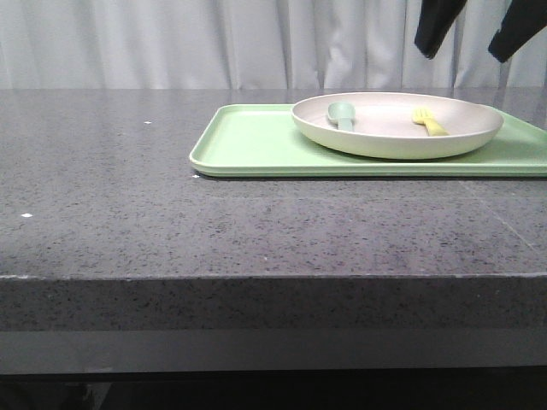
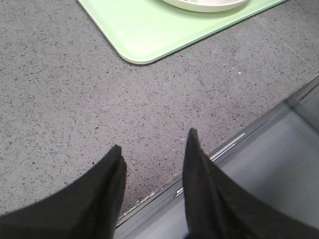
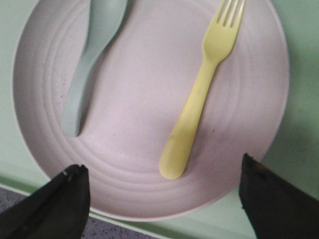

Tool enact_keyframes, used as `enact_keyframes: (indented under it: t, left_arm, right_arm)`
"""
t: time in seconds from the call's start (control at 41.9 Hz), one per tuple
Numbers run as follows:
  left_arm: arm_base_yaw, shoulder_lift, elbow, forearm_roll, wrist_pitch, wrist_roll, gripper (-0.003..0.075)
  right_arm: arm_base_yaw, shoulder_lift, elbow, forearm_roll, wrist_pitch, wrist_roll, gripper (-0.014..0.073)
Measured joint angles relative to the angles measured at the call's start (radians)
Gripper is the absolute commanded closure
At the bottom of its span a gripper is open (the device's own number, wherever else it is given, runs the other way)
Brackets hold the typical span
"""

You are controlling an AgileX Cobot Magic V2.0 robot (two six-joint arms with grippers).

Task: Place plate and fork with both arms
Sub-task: 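Lower the right gripper over the yellow fork on the plate, then close the right gripper on the yellow fork handle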

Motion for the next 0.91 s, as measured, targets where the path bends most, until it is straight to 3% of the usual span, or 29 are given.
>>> enact_keyframes:
  t: [0.119, 0.382, 0.669, 0.908]
  left_arm:
    - [0.0, 0.0, 0.0, 0.0, 0.0, 0.0, 0.0437]
    - [0.0, 0.0, 0.0, 0.0, 0.0, 0.0, 0.0437]
    - [0.0, 0.0, 0.0, 0.0, 0.0, 0.0, 0.0437]
    - [0.0, 0.0, 0.0, 0.0, -0.002, 0.0, 0.0437]
  right_arm:
    - [0.002, 0.056, -0.068, -0.024, 0.026, 0.029, -0.0024]
    - [0.002, 0.168, -0.2, -0.04, 0.089, 0.054, 0.0146]
    - [0.002, 0.258, -0.276, -0.06, 0.114, 0.1, 0.0157]
    - [0.002, 0.317, -0.307, -0.062, 0.119, 0.142, 0.0228]
